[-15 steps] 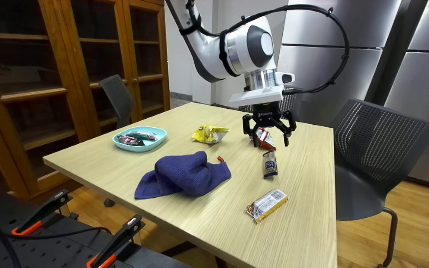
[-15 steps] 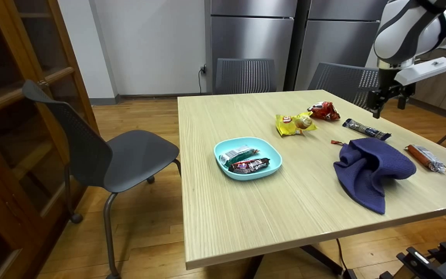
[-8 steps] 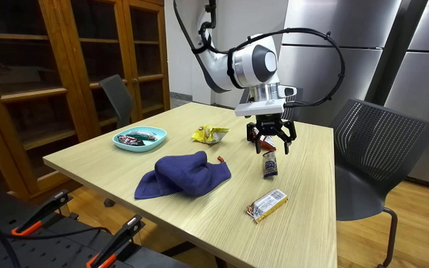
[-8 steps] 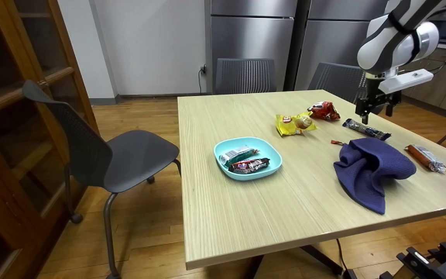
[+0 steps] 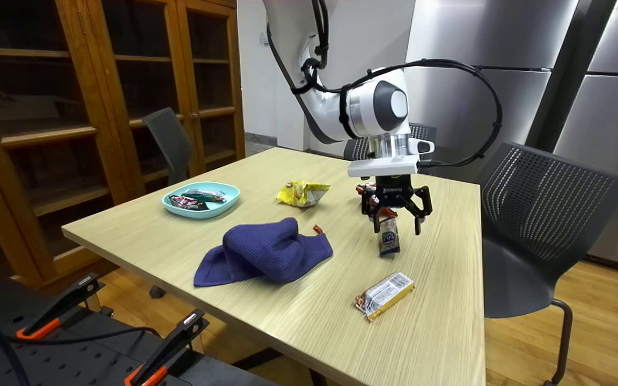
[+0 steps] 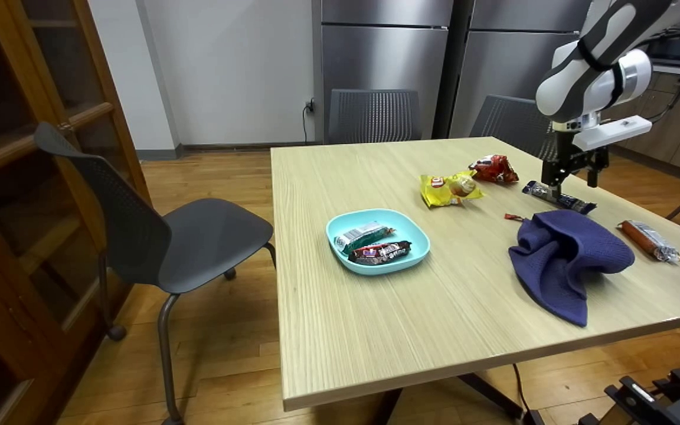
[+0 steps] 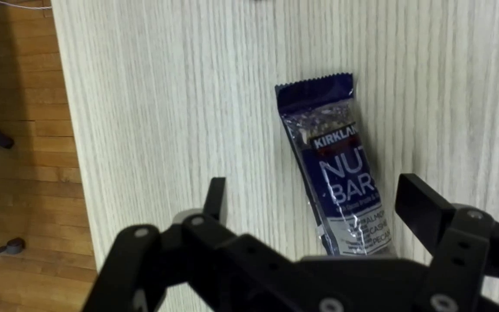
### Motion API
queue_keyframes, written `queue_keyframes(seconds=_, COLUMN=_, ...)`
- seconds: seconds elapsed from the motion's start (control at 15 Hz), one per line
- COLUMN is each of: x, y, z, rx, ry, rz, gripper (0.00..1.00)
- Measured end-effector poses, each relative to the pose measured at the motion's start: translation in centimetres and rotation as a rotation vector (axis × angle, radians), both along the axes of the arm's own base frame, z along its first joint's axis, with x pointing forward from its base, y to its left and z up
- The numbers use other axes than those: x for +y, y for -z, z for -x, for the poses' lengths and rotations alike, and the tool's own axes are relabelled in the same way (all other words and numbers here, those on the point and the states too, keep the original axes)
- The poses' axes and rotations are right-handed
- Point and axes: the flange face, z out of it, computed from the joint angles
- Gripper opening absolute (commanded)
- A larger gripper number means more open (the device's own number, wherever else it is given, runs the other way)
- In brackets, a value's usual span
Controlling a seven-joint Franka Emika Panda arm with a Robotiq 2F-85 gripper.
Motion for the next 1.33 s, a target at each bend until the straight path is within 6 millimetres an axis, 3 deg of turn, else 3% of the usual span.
queue_keyframes(seconds=0.33, x=-0.6, y=1.2, z=0.2, rx=0.041, ry=0.002, rz=-0.008, gripper=1.00)
queue_keyframes(seconds=0.4, x=-0.7, y=1.3, z=0.2, rx=0.044, ry=0.002, rz=-0.008, gripper=0.78)
queue_keyframes(seconds=0.47, x=-0.8, y=1.3, z=0.1, rx=0.046, ry=0.000, rz=-0.008, gripper=0.74)
queue_keyframes(seconds=1.0, x=-0.4, y=1.4, z=-0.1, rx=0.054, ry=-0.028, rz=-0.007, gripper=0.11)
queue_keyframes(seconds=1.07, x=-0.3, y=1.6, z=-0.2, rx=0.058, ry=-0.032, rz=-0.007, gripper=0.05)
queue_keyframes(seconds=1.33, x=-0.1, y=1.5, z=-0.3, rx=0.061, ry=-0.045, rz=0.000, gripper=0.07)
